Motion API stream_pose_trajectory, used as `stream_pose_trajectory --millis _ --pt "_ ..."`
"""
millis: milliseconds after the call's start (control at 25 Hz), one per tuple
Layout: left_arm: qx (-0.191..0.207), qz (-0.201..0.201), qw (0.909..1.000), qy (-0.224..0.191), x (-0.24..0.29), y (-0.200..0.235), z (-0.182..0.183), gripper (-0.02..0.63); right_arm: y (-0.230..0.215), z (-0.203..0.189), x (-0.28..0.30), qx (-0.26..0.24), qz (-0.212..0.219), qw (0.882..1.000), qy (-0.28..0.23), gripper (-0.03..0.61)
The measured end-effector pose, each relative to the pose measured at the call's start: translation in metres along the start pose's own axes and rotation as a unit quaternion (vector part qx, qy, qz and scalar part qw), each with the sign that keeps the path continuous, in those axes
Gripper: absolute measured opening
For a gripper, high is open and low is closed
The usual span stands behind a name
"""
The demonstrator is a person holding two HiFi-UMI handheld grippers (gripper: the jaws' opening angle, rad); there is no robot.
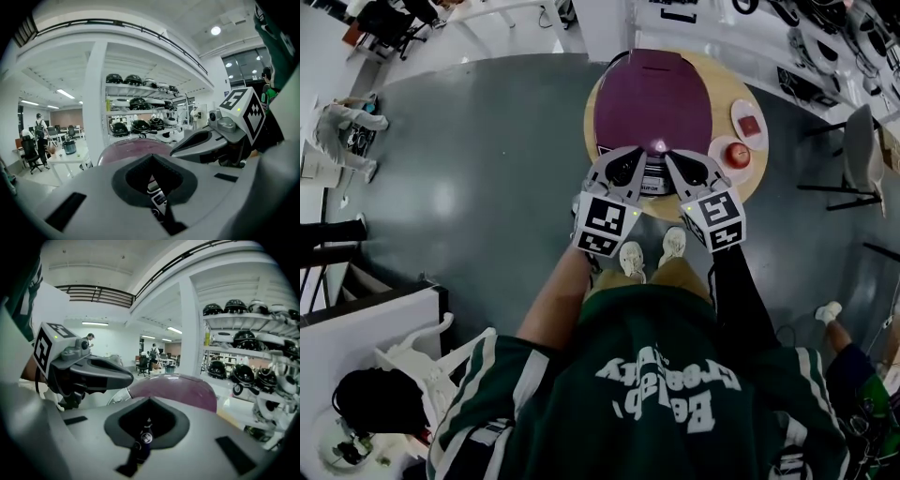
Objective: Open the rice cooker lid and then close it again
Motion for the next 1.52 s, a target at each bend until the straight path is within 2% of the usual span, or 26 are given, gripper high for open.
stream_pose_trajectory --millis 200,440,640,880,1520 --pt "-0.013 -0.019 0.9994 0.026 0.006 -0.003 -0.013 0.000 0.004 -0.012 0.008 0.020 0.013 0.999 0.023 0.003" --pt "-0.019 -0.027 0.9966 0.075 0.014 -0.007 -0.028 0.000 0.008 -0.015 0.009 0.012 0.002 0.999 0.036 0.003" --pt "-0.044 -0.023 0.9970 0.060 0.013 -0.008 -0.033 0.000 0.009 -0.017 0.008 0.019 -0.002 0.999 0.036 0.003" --pt "-0.049 -0.022 0.9968 0.059 0.015 -0.009 -0.035 0.000 0.011 -0.019 0.008 -0.003 -0.011 0.999 0.034 0.003" --pt "-0.062 -0.023 0.9965 0.051 0.016 -0.005 -0.034 0.000 0.008 -0.018 0.010 0.011 -0.012 1.000 0.020 0.003"
Point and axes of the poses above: the fingertips, and each gripper's own axes: x forward along the fingers, y to its left, z out of its top, the point moved 10 cm from there along -x, backward along the fingers, and after that the axes turned 1 degree about -x, right-handed, at the moved point
